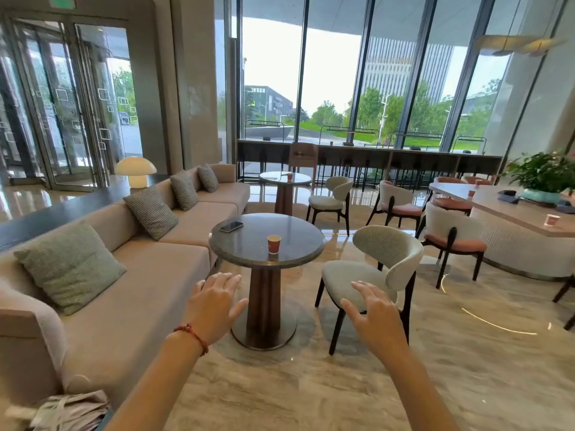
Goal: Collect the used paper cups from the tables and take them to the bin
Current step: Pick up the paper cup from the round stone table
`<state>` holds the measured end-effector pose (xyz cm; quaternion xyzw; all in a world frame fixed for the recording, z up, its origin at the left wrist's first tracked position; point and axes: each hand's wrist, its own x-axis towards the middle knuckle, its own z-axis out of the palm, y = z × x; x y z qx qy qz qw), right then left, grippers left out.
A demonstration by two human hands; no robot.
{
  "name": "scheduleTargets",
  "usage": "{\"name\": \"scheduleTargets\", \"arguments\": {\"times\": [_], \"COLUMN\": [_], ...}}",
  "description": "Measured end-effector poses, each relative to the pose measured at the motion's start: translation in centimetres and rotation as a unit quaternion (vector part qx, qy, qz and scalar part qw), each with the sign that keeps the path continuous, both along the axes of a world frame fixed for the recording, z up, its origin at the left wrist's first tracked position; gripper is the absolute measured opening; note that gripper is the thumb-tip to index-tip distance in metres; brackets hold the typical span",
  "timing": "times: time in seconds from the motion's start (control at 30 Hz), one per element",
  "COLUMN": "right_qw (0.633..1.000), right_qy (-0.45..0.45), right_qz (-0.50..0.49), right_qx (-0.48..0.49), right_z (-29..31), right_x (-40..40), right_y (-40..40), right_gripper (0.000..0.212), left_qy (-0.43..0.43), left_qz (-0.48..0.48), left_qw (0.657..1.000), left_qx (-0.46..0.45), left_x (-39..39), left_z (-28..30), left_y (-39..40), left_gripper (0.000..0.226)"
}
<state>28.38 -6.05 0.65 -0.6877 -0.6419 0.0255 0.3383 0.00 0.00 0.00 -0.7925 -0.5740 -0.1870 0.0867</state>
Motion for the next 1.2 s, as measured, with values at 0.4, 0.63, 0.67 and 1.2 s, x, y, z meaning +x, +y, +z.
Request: {"name": "scheduleTargets", "arguments": {"times": [0.4, 0.63, 0.67, 1.2], "right_qw": [0.999, 0.997, 0.997, 0.989], "right_qy": [0.035, 0.066, 0.07, 0.12], "right_qz": [-0.01, -0.014, -0.012, 0.025], "right_qx": [-0.001, -0.03, -0.037, -0.084], "right_z": [-3.8, -5.4, -5.7, -10.4], "right_x": [-2.1, -4.3, -4.4, 0.5], "right_y": [14.0, 23.5, 24.6, 46.8], "right_gripper": [0.048, 0.047, 0.047, 0.049], "left_qy": [-0.022, -0.024, -0.027, -0.027], "left_qz": [-0.046, -0.053, -0.054, -0.029], "left_qw": [0.996, 0.998, 0.998, 0.998], "left_qx": [0.069, 0.024, 0.015, -0.058], "left_x": [-0.9, -2.8, -2.9, 2.9], "left_z": [-3.3, -5.8, -6.4, -10.3], "left_y": [14.4, 24.6, 25.7, 45.3], "left_gripper": [0.048, 0.047, 0.047, 0.046]}}
